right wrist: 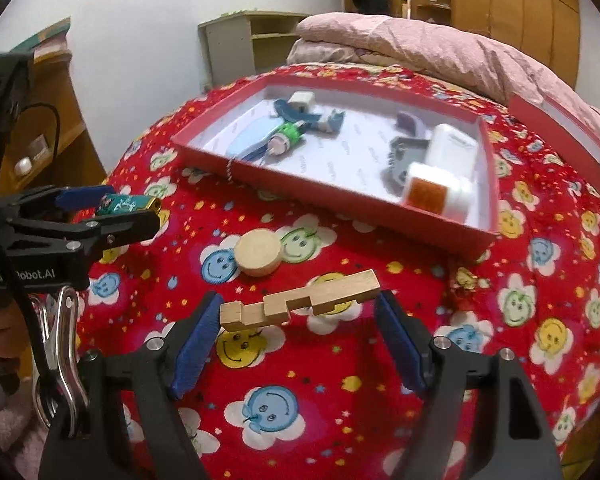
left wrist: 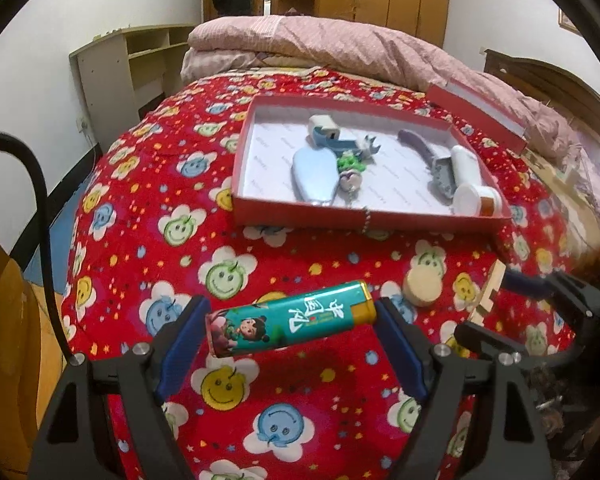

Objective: Organize rigid objects
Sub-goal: 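Lift the teal tube with the left gripper while the right grips the wooden L-block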

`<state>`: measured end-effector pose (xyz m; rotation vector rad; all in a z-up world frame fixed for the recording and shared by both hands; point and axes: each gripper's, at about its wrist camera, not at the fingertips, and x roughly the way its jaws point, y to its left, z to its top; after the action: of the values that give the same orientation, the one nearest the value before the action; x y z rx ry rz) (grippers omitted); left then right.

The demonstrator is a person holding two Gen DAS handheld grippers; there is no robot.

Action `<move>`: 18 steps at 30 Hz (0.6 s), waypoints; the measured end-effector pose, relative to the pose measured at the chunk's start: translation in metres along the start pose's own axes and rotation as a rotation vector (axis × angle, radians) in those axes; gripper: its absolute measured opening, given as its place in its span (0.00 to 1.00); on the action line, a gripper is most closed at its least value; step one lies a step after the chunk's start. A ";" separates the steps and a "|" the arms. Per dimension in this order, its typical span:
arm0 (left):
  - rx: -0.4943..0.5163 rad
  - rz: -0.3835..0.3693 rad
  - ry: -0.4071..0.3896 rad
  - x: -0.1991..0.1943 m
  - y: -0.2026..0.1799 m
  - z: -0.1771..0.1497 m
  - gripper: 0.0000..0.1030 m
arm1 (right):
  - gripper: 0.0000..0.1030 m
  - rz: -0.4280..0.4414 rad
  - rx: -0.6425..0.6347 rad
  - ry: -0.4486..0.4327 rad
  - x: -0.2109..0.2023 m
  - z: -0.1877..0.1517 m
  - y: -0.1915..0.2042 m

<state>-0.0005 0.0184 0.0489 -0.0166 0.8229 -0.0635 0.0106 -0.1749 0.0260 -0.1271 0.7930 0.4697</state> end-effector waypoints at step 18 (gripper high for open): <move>0.025 -0.046 -0.046 0.002 -0.025 0.060 0.83 | 0.76 -0.033 0.106 -0.069 -0.025 0.044 -0.037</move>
<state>0.0437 -0.0076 0.0896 -0.0133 0.7757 -0.1170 0.0414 -0.2047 0.0717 -0.0259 0.7457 0.3983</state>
